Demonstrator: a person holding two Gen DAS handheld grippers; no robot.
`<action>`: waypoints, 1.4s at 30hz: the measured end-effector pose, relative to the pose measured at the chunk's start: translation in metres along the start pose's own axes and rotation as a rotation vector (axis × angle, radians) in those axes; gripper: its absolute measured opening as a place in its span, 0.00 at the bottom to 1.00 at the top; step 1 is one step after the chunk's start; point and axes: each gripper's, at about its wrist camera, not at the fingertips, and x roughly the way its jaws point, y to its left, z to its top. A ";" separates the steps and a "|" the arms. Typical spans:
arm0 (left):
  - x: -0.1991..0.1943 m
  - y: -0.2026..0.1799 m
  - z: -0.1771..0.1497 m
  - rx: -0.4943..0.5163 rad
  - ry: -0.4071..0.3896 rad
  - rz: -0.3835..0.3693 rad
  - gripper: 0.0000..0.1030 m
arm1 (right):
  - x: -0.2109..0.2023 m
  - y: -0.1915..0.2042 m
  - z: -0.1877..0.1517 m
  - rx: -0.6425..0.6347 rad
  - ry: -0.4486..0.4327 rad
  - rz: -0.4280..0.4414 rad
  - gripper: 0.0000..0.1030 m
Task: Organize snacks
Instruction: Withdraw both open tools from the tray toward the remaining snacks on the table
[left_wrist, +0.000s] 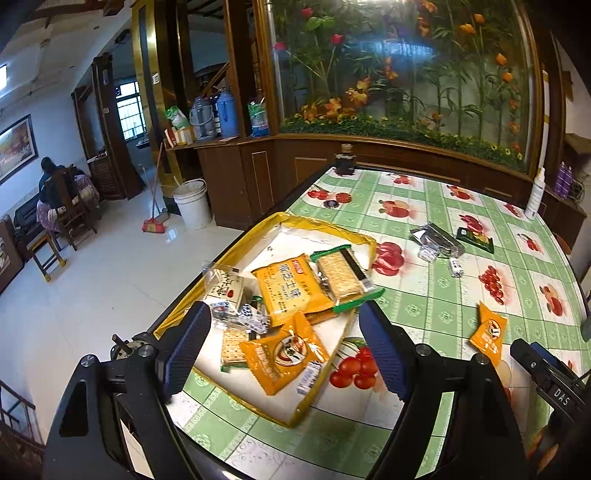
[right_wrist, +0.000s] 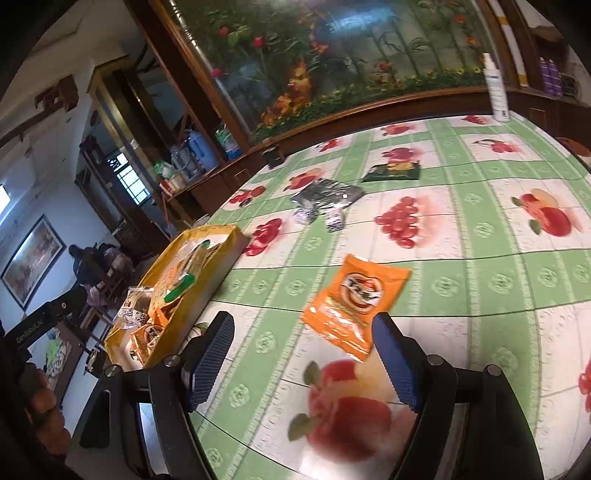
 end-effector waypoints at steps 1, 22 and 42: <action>-0.002 -0.003 0.000 0.006 -0.001 -0.002 0.81 | -0.002 -0.002 -0.001 0.005 -0.003 -0.001 0.80; -0.030 -0.037 -0.001 0.074 -0.041 -0.016 0.81 | -0.021 -0.011 -0.009 -0.023 -0.025 -0.021 0.83; -0.026 -0.040 -0.003 0.077 -0.022 -0.022 0.81 | -0.013 -0.012 -0.014 -0.023 0.020 -0.025 0.83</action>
